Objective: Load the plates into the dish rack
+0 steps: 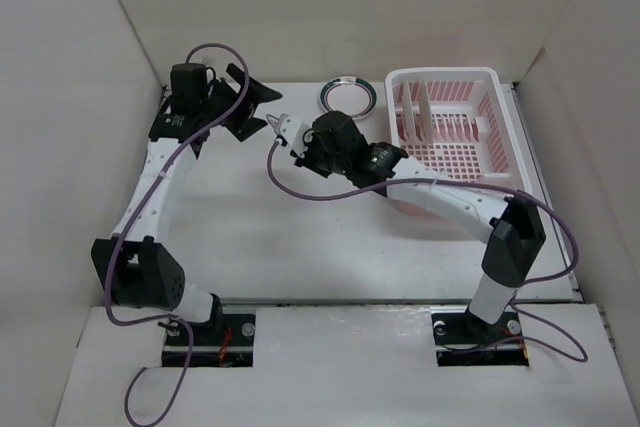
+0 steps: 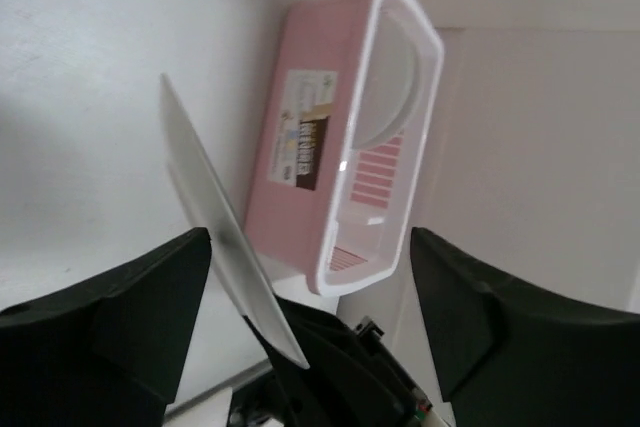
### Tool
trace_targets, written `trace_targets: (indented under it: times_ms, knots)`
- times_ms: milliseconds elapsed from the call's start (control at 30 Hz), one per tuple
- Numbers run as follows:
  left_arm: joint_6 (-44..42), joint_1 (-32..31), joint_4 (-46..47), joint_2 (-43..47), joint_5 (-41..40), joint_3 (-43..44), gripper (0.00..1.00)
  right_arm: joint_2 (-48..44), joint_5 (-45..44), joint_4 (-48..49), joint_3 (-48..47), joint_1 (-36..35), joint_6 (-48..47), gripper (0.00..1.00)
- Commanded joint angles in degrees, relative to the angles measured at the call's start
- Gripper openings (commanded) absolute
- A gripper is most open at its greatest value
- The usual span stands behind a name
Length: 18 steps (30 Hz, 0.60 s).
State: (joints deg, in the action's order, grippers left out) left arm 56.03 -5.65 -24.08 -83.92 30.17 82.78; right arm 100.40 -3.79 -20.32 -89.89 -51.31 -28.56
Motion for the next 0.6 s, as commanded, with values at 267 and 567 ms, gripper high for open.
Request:
trace_targets:
  times_ms: [267,567]
  knots:
    - [-11.5,0.5,9.1,7.7,-11.6,-0.8,1.00,-19.2,-4.9,8.5,0.9,13.8,22.3,0.00]
    - [-14.8,-0.7,11.1,8.3,-11.5,-11.3,1.00,-25.3,3.8,7.1,3.3,39.4,25.0,0.00]
